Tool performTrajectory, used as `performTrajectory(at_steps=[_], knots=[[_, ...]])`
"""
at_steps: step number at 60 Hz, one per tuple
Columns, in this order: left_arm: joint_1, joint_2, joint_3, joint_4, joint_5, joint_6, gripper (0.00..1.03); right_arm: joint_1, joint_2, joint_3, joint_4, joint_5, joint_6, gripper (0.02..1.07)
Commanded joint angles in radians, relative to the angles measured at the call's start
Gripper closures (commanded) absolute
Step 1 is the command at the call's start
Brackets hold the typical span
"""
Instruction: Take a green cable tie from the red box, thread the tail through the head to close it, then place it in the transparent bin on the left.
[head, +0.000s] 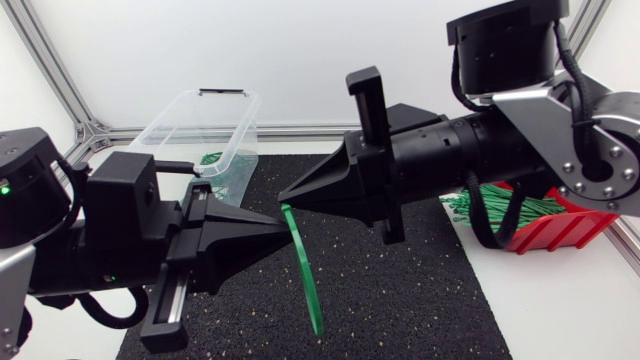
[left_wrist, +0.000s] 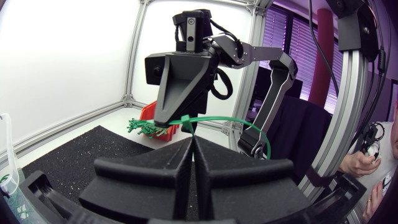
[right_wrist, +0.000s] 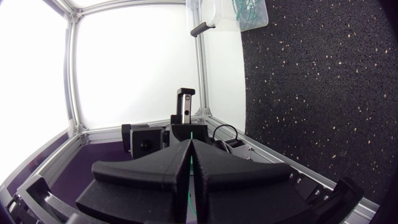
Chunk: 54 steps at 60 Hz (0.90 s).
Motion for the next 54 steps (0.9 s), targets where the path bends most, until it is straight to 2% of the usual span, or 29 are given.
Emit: performTrajectory(at_steps=[1, 37, 49, 54], knots=[[-0.029, -0.014, -0.013, -0.002, 0.018, 0.006, 1.0, -0.003, 0.047, 0.03, 0.022, 0.019, 0.017, 1.01], [-0.035, -0.03, -0.018, -0.009, 0.017, 0.008, 1.0, -0.014, 0.083, 0.018, 0.081, 0.065, 0.038, 1.01], [-0.003, -0.02, -0.015, -0.014, 0.017, 0.009, 1.0, -0.002, 0.031, 0.016, 0.066, 0.081, 0.042, 1.01], [0.016, 0.002, 0.011, -0.046, 0.038, 0.005, 1.0, -0.008, 0.03, 0.013, 0.054, 0.085, 0.042, 1.0]])
